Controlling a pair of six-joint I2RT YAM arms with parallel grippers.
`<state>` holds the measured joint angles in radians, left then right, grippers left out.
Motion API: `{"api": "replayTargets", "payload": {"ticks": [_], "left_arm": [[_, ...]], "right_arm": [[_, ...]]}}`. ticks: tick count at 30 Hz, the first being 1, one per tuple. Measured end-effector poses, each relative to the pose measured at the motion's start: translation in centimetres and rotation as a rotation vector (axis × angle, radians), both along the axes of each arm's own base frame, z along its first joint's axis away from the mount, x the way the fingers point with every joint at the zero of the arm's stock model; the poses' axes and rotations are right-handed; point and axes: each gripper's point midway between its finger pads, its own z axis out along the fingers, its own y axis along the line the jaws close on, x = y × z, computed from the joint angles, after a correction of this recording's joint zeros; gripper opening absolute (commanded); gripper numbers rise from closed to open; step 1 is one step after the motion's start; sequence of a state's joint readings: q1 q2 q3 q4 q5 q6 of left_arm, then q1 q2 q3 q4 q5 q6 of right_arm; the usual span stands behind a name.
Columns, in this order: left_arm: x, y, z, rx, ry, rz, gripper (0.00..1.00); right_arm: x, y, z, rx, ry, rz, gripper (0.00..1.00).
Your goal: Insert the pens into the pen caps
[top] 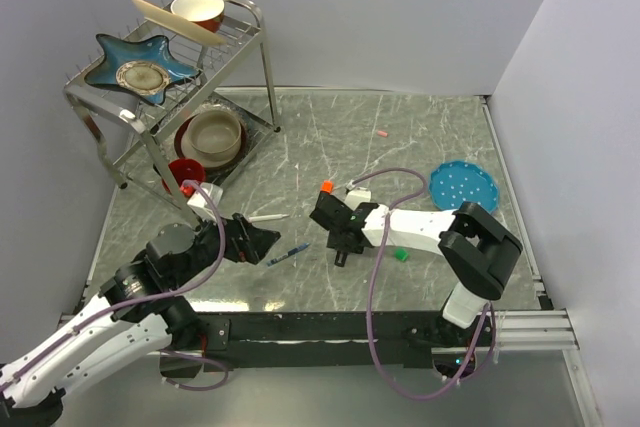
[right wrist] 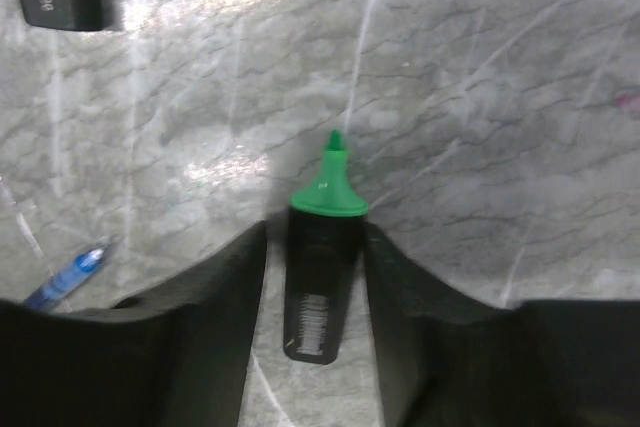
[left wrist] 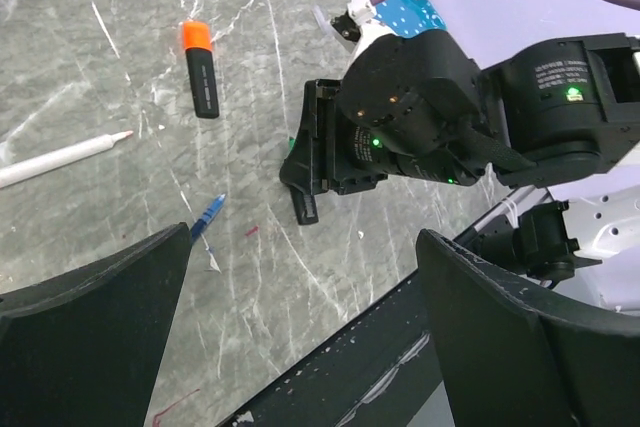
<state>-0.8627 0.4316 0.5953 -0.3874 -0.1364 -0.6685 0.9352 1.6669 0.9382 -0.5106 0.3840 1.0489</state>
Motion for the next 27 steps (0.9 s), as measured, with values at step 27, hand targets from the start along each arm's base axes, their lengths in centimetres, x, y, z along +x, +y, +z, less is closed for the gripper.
{"api": "replayTargets", "payload": {"ticks": [27], "left_arm": [[-1.2, -5.0, -1.8, 0.018, 0.150, -0.159, 0.84]], "right_arm": [[0.8, 5.5, 11.5, 0.451, -0.199, 0.109, 0.00]]}}
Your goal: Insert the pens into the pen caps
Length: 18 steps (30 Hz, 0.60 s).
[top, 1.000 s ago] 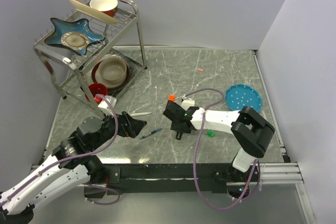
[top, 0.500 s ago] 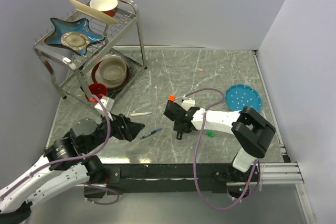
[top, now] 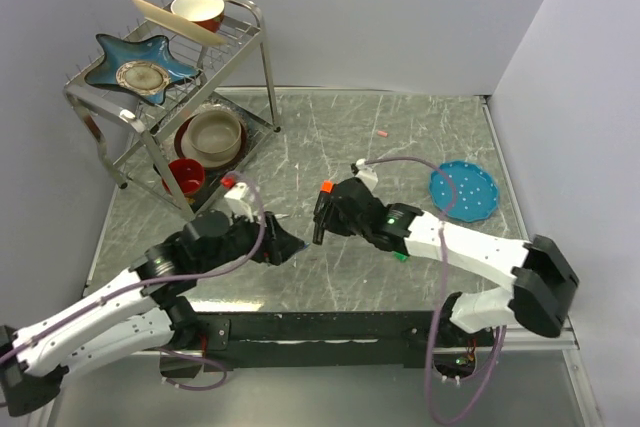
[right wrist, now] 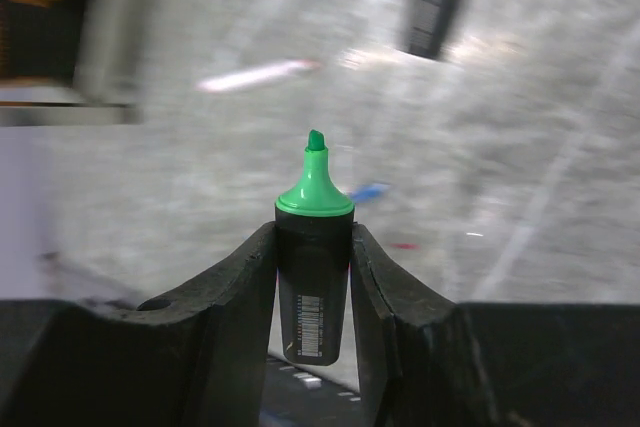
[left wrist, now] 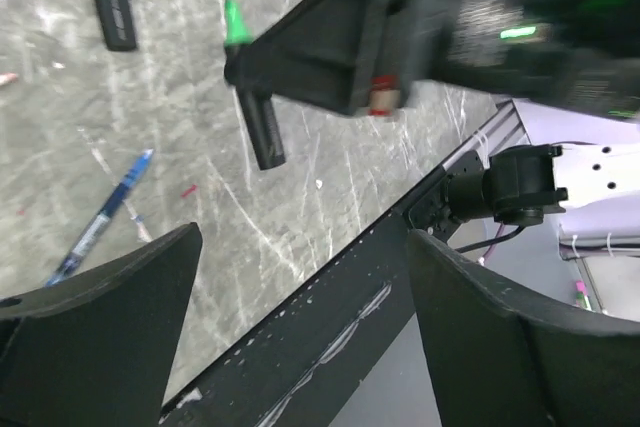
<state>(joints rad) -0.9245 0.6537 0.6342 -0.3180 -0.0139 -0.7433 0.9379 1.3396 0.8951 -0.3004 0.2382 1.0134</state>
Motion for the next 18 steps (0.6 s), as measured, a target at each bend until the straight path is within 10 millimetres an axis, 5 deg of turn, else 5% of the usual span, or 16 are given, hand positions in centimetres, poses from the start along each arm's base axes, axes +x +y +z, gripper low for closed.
{"api": "replayTargets", "payload": {"ticks": [7, 18], "left_arm": [[1.2, -2.5, -1.8, 0.029, 0.038, -0.025, 0.80], [2.9, -4.7, -2.6, 0.017, 0.036, -0.020, 0.66]], "right_arm": [[-0.8, 1.2, 7.0, 0.206, -0.116, 0.017, 0.00], [-2.9, 1.4, 9.1, 0.259, -0.156, 0.055, 0.00]]}}
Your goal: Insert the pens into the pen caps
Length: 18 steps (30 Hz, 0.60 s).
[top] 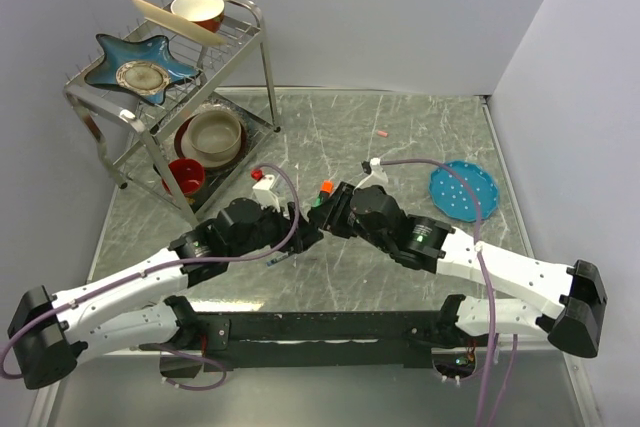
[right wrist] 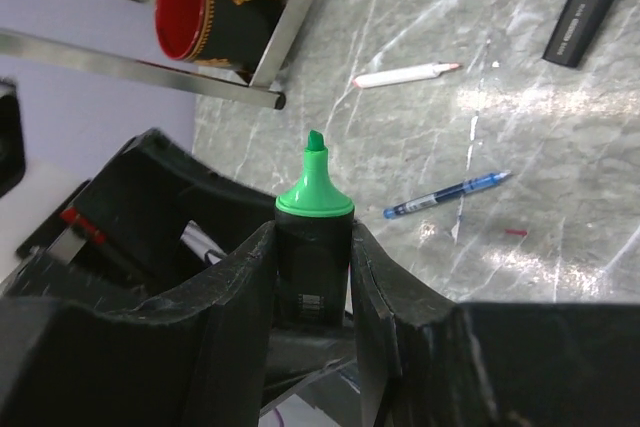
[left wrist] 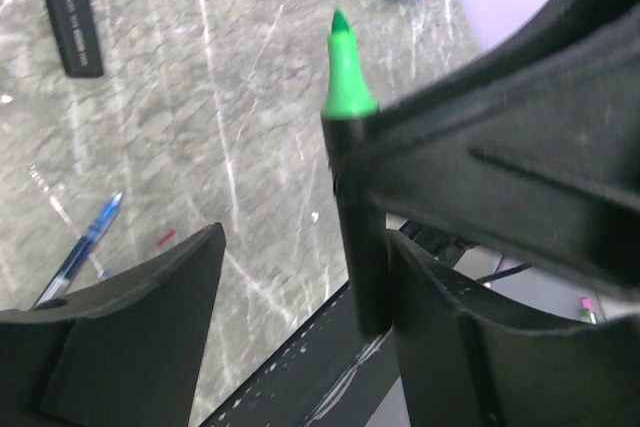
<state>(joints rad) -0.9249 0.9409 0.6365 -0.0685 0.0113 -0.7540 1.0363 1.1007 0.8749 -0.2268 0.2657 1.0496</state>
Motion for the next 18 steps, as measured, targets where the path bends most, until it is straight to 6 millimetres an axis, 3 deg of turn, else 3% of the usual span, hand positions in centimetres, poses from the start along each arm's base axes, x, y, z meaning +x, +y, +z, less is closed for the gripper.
{"api": "replayTargets", "payload": {"ticks": [2, 5, 6, 9, 10, 11, 14, 18], "left_arm": [[0.2, -0.4, 0.2, -0.010, -0.006, -0.003, 0.62], [0.3, -0.9, 0.2, -0.017, -0.003, -0.012, 0.44], [0.2, -1.1, 0.2, -0.023, -0.002, -0.018, 0.28], [-0.1, -1.6, 0.8, -0.048, 0.000, -0.042, 0.01], [-0.3, -1.7, 0.9, -0.047, -0.006, -0.051, 0.01], [-0.3, -1.7, 0.9, -0.045, -0.007, -0.057, 0.01], [-0.4, -1.6, 0.9, -0.039, -0.011, -0.063, 0.01], [-0.8, -1.4, 1.6, -0.052, -0.035, -0.075, 0.01]], "right_arm": [[-0.3, 0.1, 0.2, 0.003, -0.008, 0.004, 0.00], [-0.5, 0.2, 0.3, -0.003, -0.019, -0.002, 0.00], [-0.5, 0.2, 0.3, -0.005, -0.022, -0.004, 0.00], [-0.6, 0.3, 0.2, -0.008, -0.029, -0.007, 0.00], [-0.6, 0.3, 0.1, -0.006, -0.033, -0.007, 0.04], [-0.6, 0.3, 0.1, -0.005, -0.037, -0.007, 0.19], [-0.6, 0.2, 0.0, -0.002, -0.042, -0.008, 0.41], [-0.9, -0.3, 0.7, 0.009, -0.052, -0.020, 0.48]]}}
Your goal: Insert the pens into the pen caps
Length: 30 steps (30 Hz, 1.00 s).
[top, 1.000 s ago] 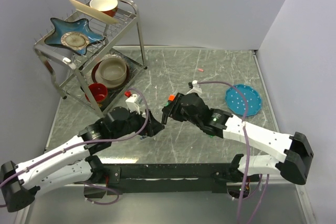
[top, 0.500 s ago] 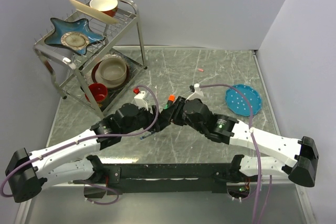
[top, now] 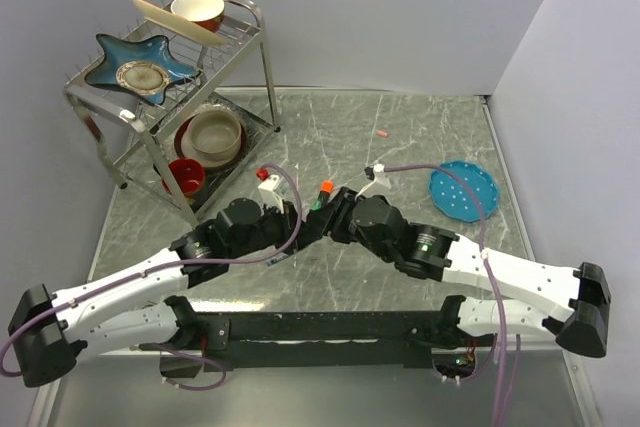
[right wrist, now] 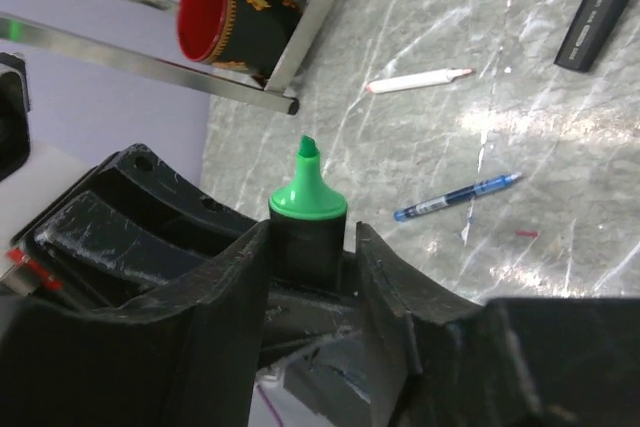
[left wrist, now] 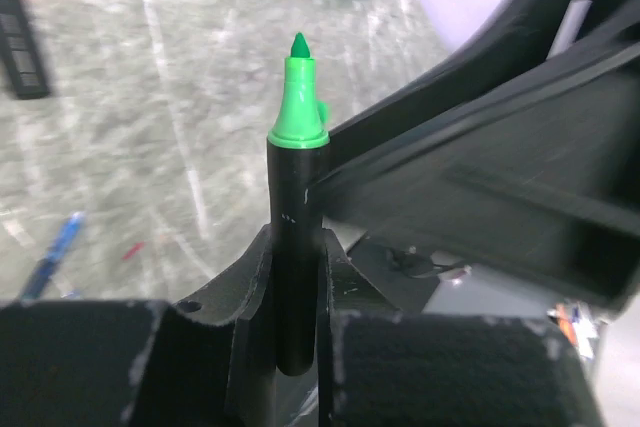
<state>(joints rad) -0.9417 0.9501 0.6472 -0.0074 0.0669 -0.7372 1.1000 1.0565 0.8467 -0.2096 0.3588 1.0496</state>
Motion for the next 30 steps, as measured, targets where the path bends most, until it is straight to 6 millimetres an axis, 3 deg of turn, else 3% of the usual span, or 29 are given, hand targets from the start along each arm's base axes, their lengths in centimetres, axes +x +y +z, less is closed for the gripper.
{"api": "replayTargets", "payload": {"ticks": [3, 6, 11, 15, 21, 26, 30], "left_arm": [[0.1, 1.1, 0.3, 0.013, -0.026, 0.029, 0.01], [0.7, 2.4, 0.8, 0.026, -0.059, 0.079, 0.01], [0.9, 4.5, 0.8, 0.083, -0.098, 0.131, 0.01], [1.0, 6.3, 1.2, 0.135, -0.135, 0.171, 0.01], [0.8, 8.6, 2.6, 0.147, -0.190, 0.225, 0.01], [0.6, 9.7, 2.7, 0.164, -0.198, 0.245, 0.01], [0.5, 9.9, 2.4, 0.176, -0.192, 0.244, 0.01]], "right_arm": [[0.0, -1.6, 0.5, -0.008, -0.006, -0.035, 0.51], [1.2, -5.2, -0.4, -0.050, 0.008, -0.150, 0.52], [2.8, -11.3, -4.9, -0.156, 0.117, -0.369, 0.54], [2.2, -15.4, -8.9, -0.207, 0.294, -0.567, 0.53], [0.8, -18.8, -13.3, -0.310, 0.528, -0.811, 0.51], [0.4, -20.8, -14.4, -0.257, 0.611, -0.967, 0.51], [0.0, -22.8, -15.9, -0.237, 0.671, -1.068, 0.56]]}}
